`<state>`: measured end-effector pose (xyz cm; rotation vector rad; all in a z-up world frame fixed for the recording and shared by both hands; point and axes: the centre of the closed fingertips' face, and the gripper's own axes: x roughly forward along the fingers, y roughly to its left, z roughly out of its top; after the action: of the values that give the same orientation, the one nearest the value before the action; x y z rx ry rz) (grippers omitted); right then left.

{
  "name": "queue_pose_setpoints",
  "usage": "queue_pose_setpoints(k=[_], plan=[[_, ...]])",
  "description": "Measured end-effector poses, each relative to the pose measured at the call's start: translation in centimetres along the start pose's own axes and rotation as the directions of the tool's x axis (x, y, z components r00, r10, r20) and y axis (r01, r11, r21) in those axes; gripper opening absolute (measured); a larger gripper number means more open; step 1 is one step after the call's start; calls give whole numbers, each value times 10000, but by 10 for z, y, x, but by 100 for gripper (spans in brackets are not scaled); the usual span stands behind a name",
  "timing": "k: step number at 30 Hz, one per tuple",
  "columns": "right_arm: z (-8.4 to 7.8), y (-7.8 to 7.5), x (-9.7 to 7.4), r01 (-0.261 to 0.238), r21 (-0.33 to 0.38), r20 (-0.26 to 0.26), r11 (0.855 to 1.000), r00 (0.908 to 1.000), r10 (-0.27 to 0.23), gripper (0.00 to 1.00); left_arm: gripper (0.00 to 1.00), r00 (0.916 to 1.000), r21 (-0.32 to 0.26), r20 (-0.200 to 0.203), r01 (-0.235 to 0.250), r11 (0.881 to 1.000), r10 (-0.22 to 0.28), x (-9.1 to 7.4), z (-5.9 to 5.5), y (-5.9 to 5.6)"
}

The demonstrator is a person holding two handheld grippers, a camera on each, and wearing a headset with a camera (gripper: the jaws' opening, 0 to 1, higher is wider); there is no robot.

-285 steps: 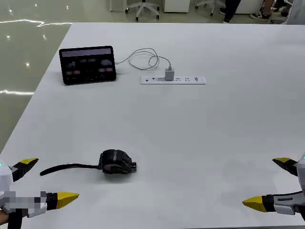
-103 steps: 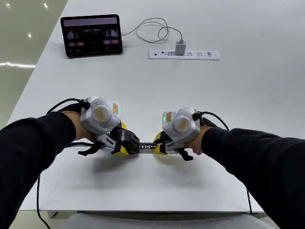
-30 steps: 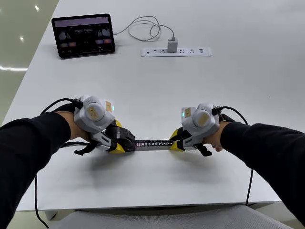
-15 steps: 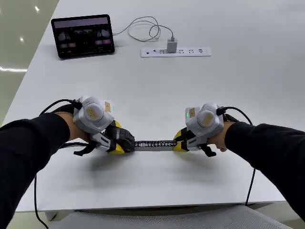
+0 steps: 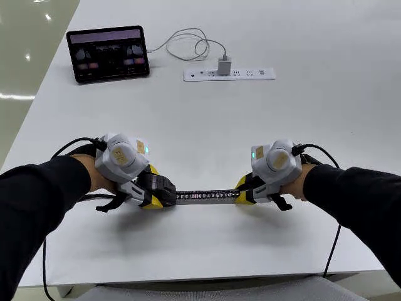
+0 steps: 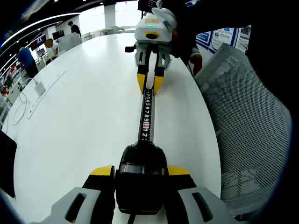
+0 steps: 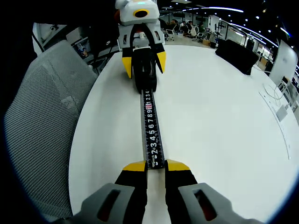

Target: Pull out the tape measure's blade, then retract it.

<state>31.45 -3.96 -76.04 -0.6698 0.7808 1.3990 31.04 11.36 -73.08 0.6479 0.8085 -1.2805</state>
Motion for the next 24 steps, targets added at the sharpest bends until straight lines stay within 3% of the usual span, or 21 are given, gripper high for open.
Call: queue_pose_setpoints(k=[24], plan=[[-19, -3, -17, 180, 382, 38, 9991, 9998, -181, 8, 37, 10000, -77, 55, 13, 10000, -13, 1, -1, 2]])
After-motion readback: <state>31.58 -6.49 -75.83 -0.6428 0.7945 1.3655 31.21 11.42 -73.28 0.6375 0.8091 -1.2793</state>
